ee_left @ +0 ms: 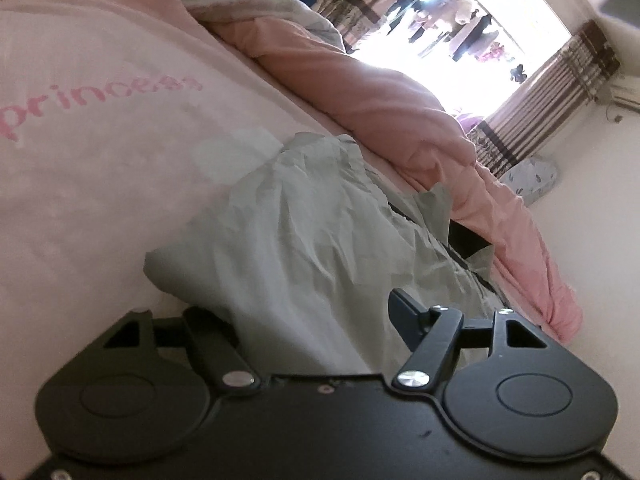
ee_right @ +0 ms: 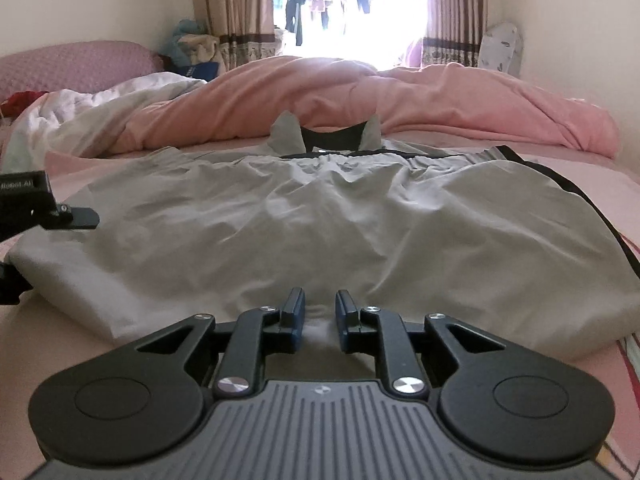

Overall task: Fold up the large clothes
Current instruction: 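Grasp the side edge of the grey jacket with the left gripper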

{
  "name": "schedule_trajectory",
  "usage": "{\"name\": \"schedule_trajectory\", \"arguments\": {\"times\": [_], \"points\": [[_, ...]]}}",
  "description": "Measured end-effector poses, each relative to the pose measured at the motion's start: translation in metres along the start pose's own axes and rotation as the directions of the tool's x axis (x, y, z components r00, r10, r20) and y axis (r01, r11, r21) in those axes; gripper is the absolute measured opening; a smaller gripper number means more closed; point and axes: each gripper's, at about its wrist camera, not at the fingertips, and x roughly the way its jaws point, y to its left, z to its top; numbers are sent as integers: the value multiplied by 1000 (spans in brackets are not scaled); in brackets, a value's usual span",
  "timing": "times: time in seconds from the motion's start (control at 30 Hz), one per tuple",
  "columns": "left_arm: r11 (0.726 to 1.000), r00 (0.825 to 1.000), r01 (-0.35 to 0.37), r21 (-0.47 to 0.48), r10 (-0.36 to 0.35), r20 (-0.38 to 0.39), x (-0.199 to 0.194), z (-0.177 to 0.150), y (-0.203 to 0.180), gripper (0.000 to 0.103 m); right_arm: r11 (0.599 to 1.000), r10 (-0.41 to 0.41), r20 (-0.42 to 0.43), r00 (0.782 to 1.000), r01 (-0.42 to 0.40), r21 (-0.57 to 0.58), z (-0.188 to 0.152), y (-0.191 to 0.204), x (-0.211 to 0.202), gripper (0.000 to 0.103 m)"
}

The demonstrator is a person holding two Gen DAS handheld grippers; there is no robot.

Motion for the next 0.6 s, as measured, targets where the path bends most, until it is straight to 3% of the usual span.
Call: {"name": "schedule_trajectory", "arguments": {"times": [0.13,0.33,0.4,0.5,0.6], "points": [[1000,1000,-14,15,14,-7,3,2,-5,67,1000,16,-1,1000,-16,22,0,-4,-1,20],[998,999,-47,47,47,-3,1,8,-18,40,1000,22,-3,1000,-22,18,2,-4,-1,20],[997,998,-61,49,60,10,-1,11,-23,26,999,41,-4,999,-41,9,3,-6,-3,23],[998,999,-32,55,31,35,-7,15,-33,12,995,86,-6,996,-85,52,8,-19,-14,25],[997,998,20,73,-23,52,-12,17,-57,7,993,69,-2,998,-68,93,13,-39,-29,26]]}}
